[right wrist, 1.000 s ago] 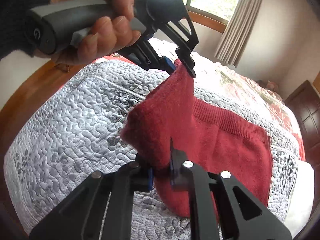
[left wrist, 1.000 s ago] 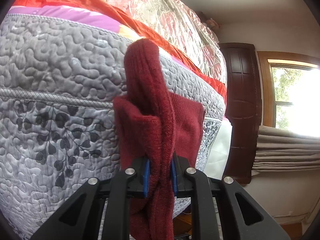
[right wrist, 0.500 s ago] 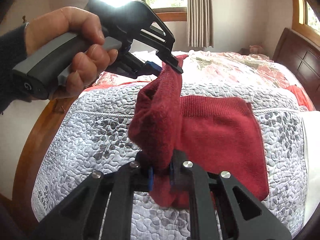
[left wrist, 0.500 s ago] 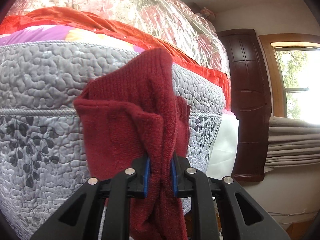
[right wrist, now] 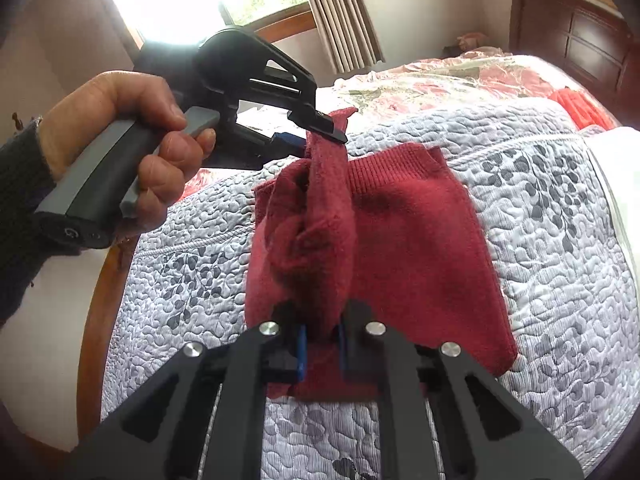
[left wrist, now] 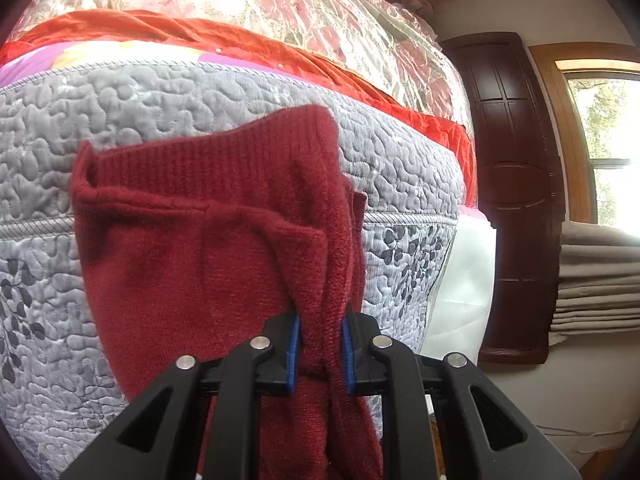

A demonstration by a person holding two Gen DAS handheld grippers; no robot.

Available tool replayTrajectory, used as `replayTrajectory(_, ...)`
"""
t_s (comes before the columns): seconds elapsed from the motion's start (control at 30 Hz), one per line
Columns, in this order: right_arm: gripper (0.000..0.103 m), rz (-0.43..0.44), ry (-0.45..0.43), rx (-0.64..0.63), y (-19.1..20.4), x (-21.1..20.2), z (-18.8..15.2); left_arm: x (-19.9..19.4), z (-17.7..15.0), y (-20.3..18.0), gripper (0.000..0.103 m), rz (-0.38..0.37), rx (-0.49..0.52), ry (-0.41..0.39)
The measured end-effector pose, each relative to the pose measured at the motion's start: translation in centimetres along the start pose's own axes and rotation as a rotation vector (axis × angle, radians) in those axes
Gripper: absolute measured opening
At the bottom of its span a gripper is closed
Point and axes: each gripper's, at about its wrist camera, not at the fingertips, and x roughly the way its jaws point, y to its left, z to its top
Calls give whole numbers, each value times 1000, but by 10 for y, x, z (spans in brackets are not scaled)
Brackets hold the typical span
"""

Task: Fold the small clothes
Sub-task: 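Lift the sweater edge with the left tool and fold it toward the right tool while the right tool holds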

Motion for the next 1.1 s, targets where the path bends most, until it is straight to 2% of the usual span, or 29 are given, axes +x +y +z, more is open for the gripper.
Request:
replayTrajectory(0.2,10,12,8,83,-40,-2,-8,31,-6,-22,16,47,14,-6)
replayTrajectory(0.37,10,44,31,195,-77,3,-19,58,-15,-44,16,132,55,-25)
replayTrajectory(0.6,10,79,57,241,-115,8,-42,100,-27,-65,16,259,118,-52)
replayTrajectory(0.83,9,116,72,281,-136,7,-62,122,-42,-84,17,392,173,-108)
replayTrajectory(1.03,9,181,56,295,-144,4,-67,120,-64,-95,17,411,221,-166)
replayTrajectory(1.1,17,186,49,302,-147,6,-65,123,-66,-98,17,418,231,-171)
